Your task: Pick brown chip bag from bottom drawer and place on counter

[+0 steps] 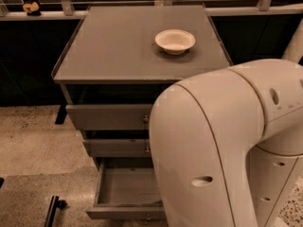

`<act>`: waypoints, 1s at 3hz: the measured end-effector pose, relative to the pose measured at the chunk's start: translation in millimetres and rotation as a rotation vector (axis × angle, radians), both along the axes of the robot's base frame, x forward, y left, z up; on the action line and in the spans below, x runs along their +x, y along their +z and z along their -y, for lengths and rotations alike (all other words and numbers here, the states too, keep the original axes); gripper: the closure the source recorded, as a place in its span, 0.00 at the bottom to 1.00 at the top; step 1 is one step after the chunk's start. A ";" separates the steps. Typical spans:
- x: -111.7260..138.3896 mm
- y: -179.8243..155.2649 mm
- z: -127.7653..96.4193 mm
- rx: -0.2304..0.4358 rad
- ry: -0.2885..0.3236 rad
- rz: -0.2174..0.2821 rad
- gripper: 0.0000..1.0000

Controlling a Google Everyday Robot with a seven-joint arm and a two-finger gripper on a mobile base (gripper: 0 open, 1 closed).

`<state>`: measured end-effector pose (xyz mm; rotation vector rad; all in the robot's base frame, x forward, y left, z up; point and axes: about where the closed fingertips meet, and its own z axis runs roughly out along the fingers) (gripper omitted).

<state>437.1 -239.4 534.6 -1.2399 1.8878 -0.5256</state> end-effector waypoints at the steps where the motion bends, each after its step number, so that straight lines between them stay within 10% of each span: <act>1: 16.0 20.7 -16.4 -0.028 0.043 0.050 1.00; 3: 32.0 117.3 -45.1 -0.106 0.139 0.272 1.00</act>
Offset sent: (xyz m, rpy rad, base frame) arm 0.0259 0.0944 0.1495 -0.1323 -0.2900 0.1818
